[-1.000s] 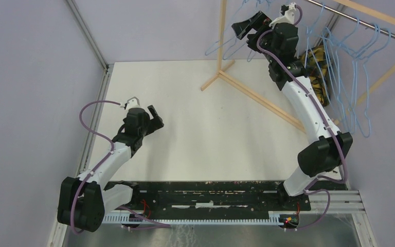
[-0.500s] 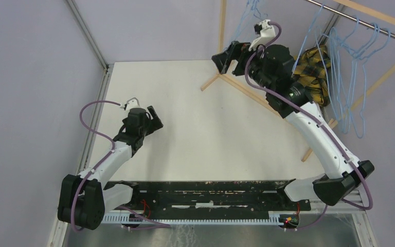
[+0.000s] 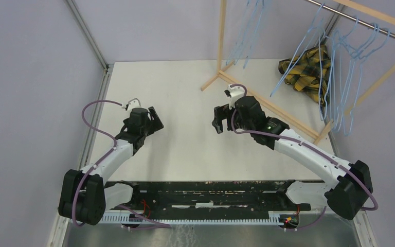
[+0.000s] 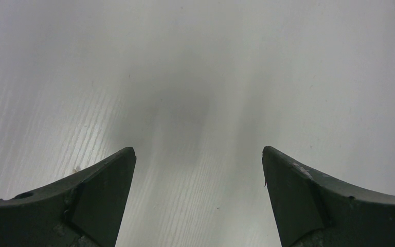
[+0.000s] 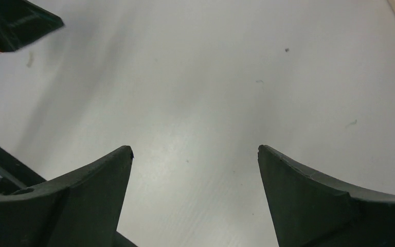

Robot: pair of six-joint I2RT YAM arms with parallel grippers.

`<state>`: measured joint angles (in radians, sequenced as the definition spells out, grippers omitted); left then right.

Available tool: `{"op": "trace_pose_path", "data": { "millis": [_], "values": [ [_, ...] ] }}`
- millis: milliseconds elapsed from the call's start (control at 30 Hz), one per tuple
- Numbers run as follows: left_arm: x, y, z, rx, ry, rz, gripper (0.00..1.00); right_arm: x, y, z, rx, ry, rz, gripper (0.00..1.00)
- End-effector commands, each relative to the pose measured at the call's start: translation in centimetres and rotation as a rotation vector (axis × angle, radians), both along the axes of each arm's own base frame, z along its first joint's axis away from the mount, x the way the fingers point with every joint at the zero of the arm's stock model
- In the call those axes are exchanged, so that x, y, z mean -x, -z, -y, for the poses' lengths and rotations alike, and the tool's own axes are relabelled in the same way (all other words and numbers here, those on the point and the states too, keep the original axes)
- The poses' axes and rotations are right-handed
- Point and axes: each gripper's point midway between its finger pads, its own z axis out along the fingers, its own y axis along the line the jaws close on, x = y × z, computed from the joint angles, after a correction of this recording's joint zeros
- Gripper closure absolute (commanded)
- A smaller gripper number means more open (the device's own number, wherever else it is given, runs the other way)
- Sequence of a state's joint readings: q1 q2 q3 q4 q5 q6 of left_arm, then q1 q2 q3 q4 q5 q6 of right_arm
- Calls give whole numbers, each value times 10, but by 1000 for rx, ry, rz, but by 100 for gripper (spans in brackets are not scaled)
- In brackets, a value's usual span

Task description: Organize the hangers

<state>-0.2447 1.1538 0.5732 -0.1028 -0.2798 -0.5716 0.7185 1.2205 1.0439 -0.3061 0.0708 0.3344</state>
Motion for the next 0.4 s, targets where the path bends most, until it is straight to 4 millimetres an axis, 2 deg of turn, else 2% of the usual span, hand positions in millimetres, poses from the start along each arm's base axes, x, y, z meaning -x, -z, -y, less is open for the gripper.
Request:
{"op": "trace_pose_path", "data": {
  "millis": [0,167,367],
  "values": [
    [-17,-17,5,-6,14,46,0,-10,13,23,60,98,83,0],
    [-18,-18,4,-25,17,34,0,-11,44,37,124,151,55,0],
    [-17,-22,4,-21,18,54,0,-10,60,52,197,197,44,0]
  ]
}}
